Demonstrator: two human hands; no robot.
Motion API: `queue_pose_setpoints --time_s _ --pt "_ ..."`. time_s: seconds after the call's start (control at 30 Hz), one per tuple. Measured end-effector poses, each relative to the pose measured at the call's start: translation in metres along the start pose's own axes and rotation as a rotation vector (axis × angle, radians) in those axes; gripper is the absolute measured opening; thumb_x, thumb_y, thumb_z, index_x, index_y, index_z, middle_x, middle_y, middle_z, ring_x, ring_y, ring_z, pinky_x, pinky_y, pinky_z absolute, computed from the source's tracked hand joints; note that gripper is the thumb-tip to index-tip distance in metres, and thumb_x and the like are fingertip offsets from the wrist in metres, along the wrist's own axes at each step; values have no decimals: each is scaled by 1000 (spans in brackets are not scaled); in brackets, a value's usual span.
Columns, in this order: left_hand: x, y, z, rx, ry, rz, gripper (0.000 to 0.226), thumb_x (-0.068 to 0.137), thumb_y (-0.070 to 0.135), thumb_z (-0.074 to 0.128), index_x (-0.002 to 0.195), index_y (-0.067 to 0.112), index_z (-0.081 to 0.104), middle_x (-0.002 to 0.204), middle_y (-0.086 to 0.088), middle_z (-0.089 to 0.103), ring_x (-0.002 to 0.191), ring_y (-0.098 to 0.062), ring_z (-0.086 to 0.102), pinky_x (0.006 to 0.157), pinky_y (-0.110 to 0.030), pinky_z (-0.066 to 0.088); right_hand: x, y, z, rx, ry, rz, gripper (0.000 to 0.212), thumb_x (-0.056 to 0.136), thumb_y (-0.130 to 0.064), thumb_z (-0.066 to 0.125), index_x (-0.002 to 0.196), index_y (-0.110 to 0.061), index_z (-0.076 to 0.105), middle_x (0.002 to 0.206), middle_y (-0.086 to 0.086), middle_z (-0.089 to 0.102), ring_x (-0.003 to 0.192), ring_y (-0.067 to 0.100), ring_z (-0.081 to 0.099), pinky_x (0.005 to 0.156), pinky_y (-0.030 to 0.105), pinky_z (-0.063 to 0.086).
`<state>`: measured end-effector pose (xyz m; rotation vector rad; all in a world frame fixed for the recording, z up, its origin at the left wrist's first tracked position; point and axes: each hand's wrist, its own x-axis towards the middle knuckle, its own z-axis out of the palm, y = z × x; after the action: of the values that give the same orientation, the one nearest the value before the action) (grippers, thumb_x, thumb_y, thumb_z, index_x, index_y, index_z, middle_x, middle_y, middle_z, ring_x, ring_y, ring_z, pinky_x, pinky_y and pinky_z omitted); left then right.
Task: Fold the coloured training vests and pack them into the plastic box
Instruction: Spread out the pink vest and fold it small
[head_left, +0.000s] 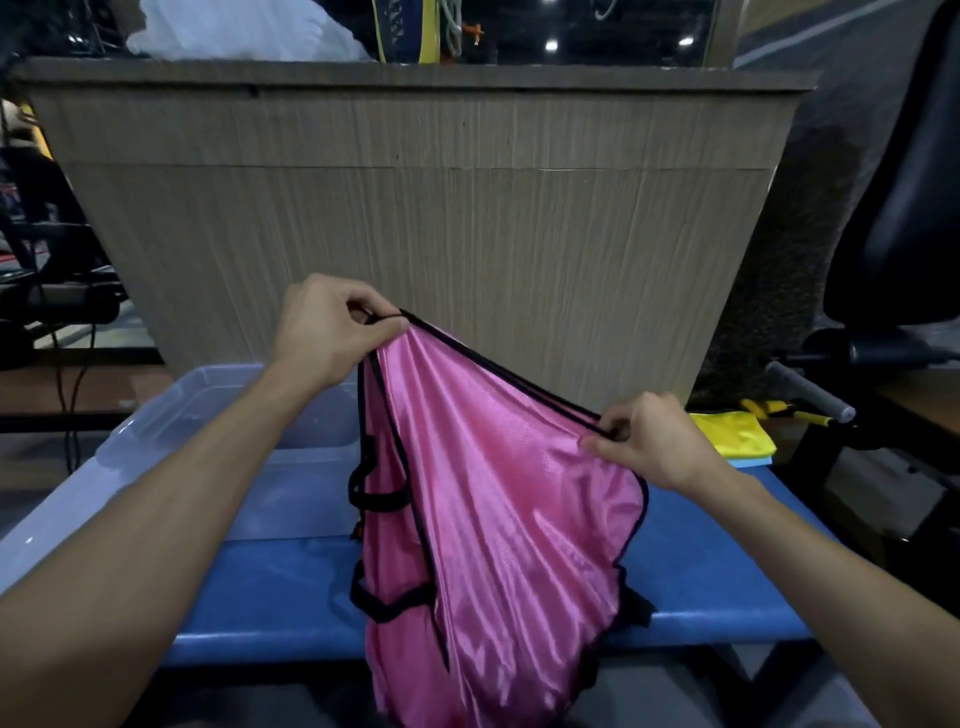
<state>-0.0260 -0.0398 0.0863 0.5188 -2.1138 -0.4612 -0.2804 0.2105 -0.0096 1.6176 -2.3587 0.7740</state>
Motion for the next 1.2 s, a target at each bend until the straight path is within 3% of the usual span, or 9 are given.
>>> queue_pose_setpoints --time_s 0.27,0.43,0.53,0.63,0.77,0.87,1.03,1.13,1.2 --pt "0 -1 -4 -133 195 -119 13 78 22 87 79 16 76 70 14 66 58 10 60 56 -4 43 -26 31 5 -31 -30 91 62 86 -35 79 52 -13 32 52 0 22 51 15 20 49 29 20" --pt "-14 -12 4 -78 0 -117 21 70 30 92 69 20 73 56 18 63 50 5 56 51 -9 40 -12 34 -27 88 271 178 36 83 -24 82 55 -16 62 43 -8 42 43 0 42 48 17 32" --pt "-27 -21 13 7 -173 -67 14 74 26 90 74 23 76 58 6 67 50 -1 53 55 -20 41 6 30 -49 158 392 229 17 80 -21 85 81 -6 80 66 0 72 53 -9 57 56 17 43" --pt "-36 -30 16 20 -147 -91 9 78 16 87 80 17 79 67 -3 72 55 -4 54 58 -19 42 12 31 -64 160 435 258 19 82 -25 84 83 -7 79 70 7 73 61 7 61 57 18 42" --pt "-40 -31 14 65 -27 -105 12 73 13 90 74 14 78 64 12 65 54 0 58 57 -5 40 11 34 -78 208 455 261 22 87 -25 79 73 -9 74 61 -1 65 50 -6 53 50 11 36" --pt "-41 -25 13 125 1 -55 18 70 21 92 69 17 75 65 13 63 55 2 54 61 -6 40 10 34 -84 264 481 258 24 91 -27 74 76 -7 75 66 7 69 54 -3 52 58 23 43" --pt "-40 -14 4 -202 -134 -200 15 70 25 91 74 17 78 74 4 76 68 -2 69 69 -13 52 6 42 -97 165 478 267 25 92 -32 72 81 -10 76 77 9 74 78 25 71 76 47 57" --pt "-37 -12 -5 -298 -181 -257 13 72 16 89 78 12 79 80 -2 77 71 -4 71 68 -12 54 5 42 -101 95 468 252 19 87 -27 79 90 -8 80 80 7 75 74 19 67 76 34 54" --pt "-33 -15 -4 -59 -102 -183 13 73 13 89 79 10 78 74 -1 74 60 -2 65 57 -6 46 5 41 -102 71 442 255 22 82 -31 84 90 -11 80 73 2 72 66 14 63 65 19 47"
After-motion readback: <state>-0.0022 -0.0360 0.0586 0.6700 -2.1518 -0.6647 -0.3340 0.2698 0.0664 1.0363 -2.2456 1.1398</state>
